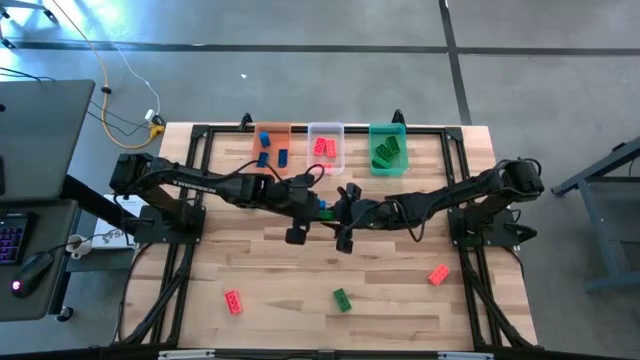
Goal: Sort & place blocks by color
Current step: Put the green game piece into the green bin
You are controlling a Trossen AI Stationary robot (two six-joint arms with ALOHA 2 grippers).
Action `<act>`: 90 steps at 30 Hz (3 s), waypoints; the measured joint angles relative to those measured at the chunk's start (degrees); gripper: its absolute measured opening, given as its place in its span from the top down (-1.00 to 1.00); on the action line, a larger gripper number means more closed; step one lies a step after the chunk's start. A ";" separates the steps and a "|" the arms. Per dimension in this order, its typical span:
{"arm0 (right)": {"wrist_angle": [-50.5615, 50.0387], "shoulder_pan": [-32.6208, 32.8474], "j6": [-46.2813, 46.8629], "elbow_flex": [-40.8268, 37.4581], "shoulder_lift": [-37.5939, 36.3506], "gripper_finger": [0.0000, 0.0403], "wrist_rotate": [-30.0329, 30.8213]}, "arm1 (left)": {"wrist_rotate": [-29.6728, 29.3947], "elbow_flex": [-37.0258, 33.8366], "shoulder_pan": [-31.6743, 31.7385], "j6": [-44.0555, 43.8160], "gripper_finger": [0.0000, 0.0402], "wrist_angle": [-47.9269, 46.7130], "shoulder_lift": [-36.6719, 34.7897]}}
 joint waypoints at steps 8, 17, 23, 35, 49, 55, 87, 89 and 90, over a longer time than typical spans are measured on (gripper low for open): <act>-0.15 -0.02 -0.12 -0.01 -0.02 0.66 0.49 | -0.13 -0.02 0.02 -0.07 0.62 0.14 0.00; -0.78 0.00 1.01 0.01 -0.02 0.66 0.66 | -1.13 -0.07 0.00 0.01 0.35 0.54 0.02; -2.63 0.02 1.02 0.01 -0.02 0.66 1.68 | -2.19 -0.07 0.02 0.05 0.05 1.14 0.02; -17.61 -2.31 7.30 0.01 -0.15 0.66 10.49 | -13.70 -0.07 -0.20 -7.05 -0.16 -15.52 0.02; -28.51 -10.01 10.55 0.01 -0.20 0.66 23.56 | -13.47 -2.32 -9.69 -18.64 -0.17 -32.63 0.02; -33.41 -15.91 11.49 0.01 -0.22 0.66 25.84 | -9.98 -4.69 -15.24 -22.63 -0.17 -34.39 0.02; -33.93 -51.58 1.18 -0.03 -0.22 0.55 -9.42 | -18.66 -5.07 -17.24 -25.19 -0.17 -53.24 0.02; -33.97 -51.37 0.12 -0.03 -0.22 0.54 -9.47 | -18.64 -5.07 -16.48 -23.66 -0.17 -53.34 0.02; -33.96 -51.21 -0.16 -0.03 -0.22 0.54 -9.52 | -18.64 -5.07 -16.06 -22.89 -0.17 -53.32 0.02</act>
